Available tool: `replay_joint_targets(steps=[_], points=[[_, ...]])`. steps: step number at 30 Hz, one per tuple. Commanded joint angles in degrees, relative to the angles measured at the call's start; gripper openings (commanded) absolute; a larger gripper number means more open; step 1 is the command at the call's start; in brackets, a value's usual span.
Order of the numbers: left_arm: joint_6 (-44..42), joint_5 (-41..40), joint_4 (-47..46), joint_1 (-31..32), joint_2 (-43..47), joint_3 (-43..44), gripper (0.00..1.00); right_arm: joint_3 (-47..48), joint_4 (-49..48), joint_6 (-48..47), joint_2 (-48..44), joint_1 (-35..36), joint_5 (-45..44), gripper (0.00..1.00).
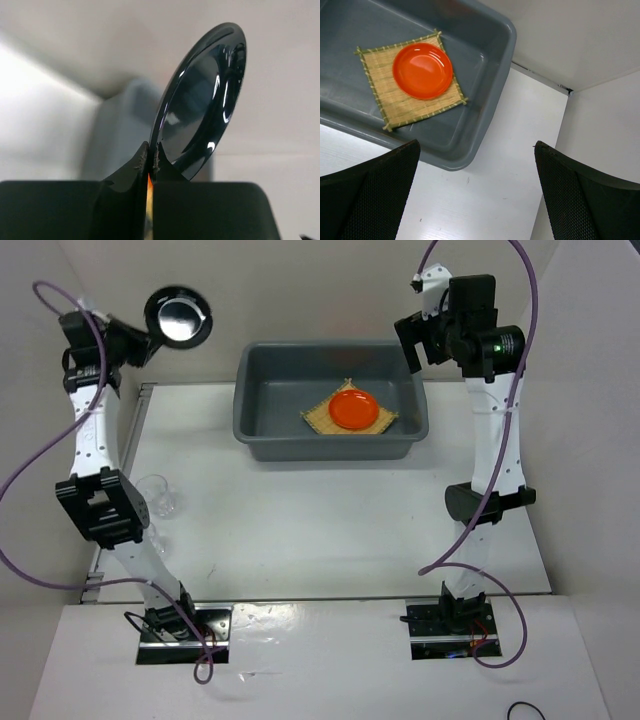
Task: Place the mixed dishes into the plastic bin
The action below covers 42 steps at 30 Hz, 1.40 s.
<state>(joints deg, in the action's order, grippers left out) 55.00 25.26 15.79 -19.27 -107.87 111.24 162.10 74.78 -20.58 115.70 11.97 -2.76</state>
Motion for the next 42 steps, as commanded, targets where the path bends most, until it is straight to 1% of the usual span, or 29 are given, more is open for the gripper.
replay_joint_targets(steps=[1,2,3,4,5,6,7,8,9,10,11,12,13,14,15,16,20,25,27,29,34,35,36,38,42], points=[[-0.24,0.94,3.06,9.23,-6.69,12.03,0.0,3.13,-0.43,0.54,-0.04,-0.01,1.36,0.99],[-1.64,1.63,5.28,12.99,-9.08,16.16,0.0,4.0,-0.43,1.06,-0.04,-0.01,1.36,0.99],[-3.13,1.64,8.09,14.77,-11.46,25.34,0.0,4.71,-0.43,1.07,-0.04,-0.01,1.36,0.99],[-5.84,1.64,14.21,16.52,-16.61,30.39,0.0,5.32,-0.43,1.07,-0.04,-0.01,1.88,0.99],[-7.0,1.64,16.96,19.94,-19.36,35.57,0.0,5.94,-0.43,1.59,-0.04,-0.01,1.89,0.99],[-7.71,1.64,19.6,21.45,-22.35,41.11,0.0,5.94,-0.43,1.59,-0.64,0.51,1.89,0.99],[-7.72,1.64,24.41,22.86,-29.25,54.47,0.0,5.94,-0.43,1.59,-0.65,1.04,1.89,0.99],[-7.72,2.33,26.55,25.31,-33.41,62.61,0.0,5.94,-0.43,1.59,-1.52,1.04,1.89,0.99],[-6.41,6.08,24.66,26.2,-37.02,68.35,0.0,5.34,-0.43,2.12,-2.31,1.04,2.58,0.99],[-4.75,6.12,23.51,26.91,-37.06,63.1,0.0,4.37,-0.43,2.12,-2.93,1.65,2.59,0.99],[-3.77,5.34,23.5,28.83,-37.84,62.96,0.0,4.36,-0.43,2.12,-2.94,1.66,3.2,0.99],[-3.76,4.11,24.8,29.8,-39.5,66.7,0.0,3.75,-0.43,2.12,-3.81,1.66,3.2,0.99],[-3.76,2.88,25.34,30.6,-41.87,67.43,0.0,3.23,-0.43,2.12,-4.77,1.66,3.2,0.99],[-3.07,2.87,25.34,31.91,-41.89,65.53,0.0,3.22,-0.43,2.12,-4.78,1.66,3.2,0.99],[-3.06,2.09,26.04,32.62,-44.76,68.64,0.0,3.22,-0.43,2.12,-6.17,1.66,3.2,0.99],[-3.06,0.77,25.44,33.15,-44.79,67.28,0.0,2.7,-0.43,2.12,-6.19,1.66,3.2,0.99],[0.62,-1.96,25.43,35.52,-50.22,68.41,0.0,1.47,-0.43,2.12,-8.82,1.66,3.73,0.99],[3.97,-1.96,23.58,37.19,-54.45,68.41,0.0,-1.34,-0.43,2.12,-11.02,1.66,3.73,0.99],[6.78,0.49,22.09,37.2,-57.17,68.41,0.0,-2.66,-0.43,2.12,-11.64,1.66,3.73,0.99],[8.1,1.02,21.21,37.81,-59.19,68.41,0.02,-3.37,-0.43,2.12,-12.34,1.66,4.26,0.99],[8.72,1.55,20.6,38.87,-61.48,68.41,0.11,-3.9,-0.43,1.59,-12.34,1.66,4.79,0.99],[8.72,1.55,20.6,38.87,-62.01,68.41,0.16,-3.9,-0.43,1.59,-11.82,1.66,4.79,0.99],[8.72,1.55,20.6,38.87,-62.02,68.41,0.18,-3.9,-0.43,1.59,-11.81,1.66,4.79,0.99],[8.72,1.55,20.6,38.87,-62.54,68.41,0.18,-3.9,-0.43,1.59,-11.81,1.66,4.79,0.99],[8.72,2.86,19.99,38.87,-63.07,68.41,0.33,-3.9,-0.43,1.59,-11.29,1.66,5.31,0.99]])
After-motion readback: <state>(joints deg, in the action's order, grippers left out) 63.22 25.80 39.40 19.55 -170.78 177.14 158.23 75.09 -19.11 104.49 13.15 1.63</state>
